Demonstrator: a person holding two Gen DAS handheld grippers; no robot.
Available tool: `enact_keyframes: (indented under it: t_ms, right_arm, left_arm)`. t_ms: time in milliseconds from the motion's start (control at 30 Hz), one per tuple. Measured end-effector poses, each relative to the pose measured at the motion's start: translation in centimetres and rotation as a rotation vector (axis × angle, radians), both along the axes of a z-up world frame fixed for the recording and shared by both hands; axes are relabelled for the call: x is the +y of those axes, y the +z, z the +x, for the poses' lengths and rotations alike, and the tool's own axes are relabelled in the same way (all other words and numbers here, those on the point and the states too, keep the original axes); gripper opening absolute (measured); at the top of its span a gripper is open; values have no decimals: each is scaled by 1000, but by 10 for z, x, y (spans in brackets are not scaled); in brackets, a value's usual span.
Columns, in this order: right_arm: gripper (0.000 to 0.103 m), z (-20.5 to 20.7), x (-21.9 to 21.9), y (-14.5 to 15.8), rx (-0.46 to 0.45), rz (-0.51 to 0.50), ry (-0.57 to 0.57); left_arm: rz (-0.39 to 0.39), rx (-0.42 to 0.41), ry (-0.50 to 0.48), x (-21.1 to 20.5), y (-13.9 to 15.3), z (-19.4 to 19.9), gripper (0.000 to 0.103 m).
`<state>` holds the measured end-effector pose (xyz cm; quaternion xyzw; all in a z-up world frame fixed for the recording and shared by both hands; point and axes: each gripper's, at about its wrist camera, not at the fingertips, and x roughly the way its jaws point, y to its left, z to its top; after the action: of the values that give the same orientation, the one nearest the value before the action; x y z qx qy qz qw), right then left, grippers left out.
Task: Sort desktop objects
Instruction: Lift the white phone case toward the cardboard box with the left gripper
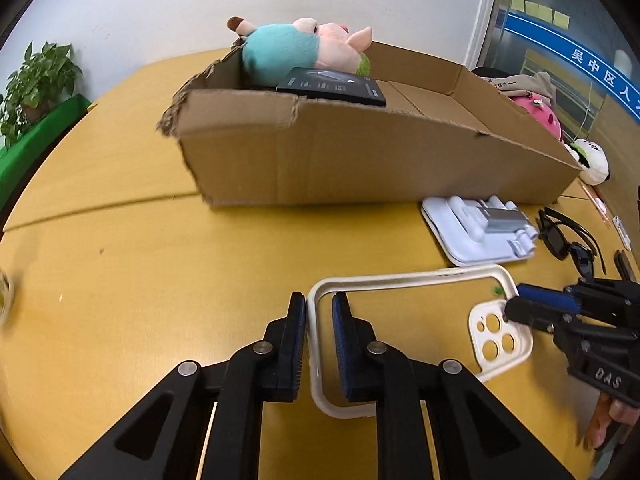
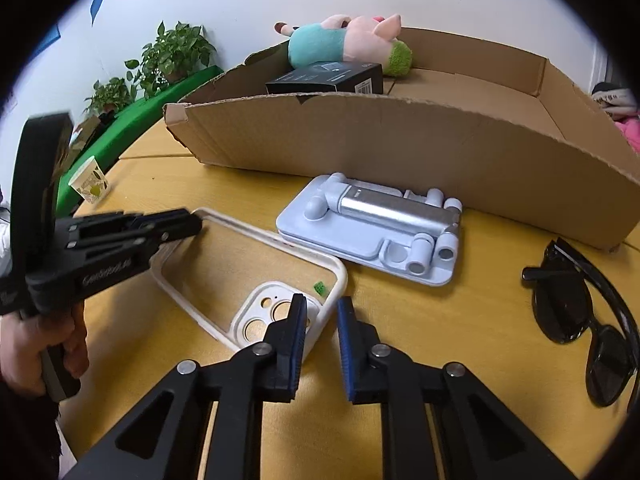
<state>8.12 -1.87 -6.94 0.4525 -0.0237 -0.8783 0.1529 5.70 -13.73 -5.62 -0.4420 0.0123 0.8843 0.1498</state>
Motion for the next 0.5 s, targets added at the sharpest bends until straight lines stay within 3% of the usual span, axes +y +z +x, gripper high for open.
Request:
enact_keyframes:
  t_ms: [200,500]
  right_arm:
    - [10,10,6,9,13,-13,-5]
    - [8,20,26,54,126,-62,-42]
  left_arm:
    - [54,33,23,-4,12,16,6]
    - [90,138,0,11,65,22,6]
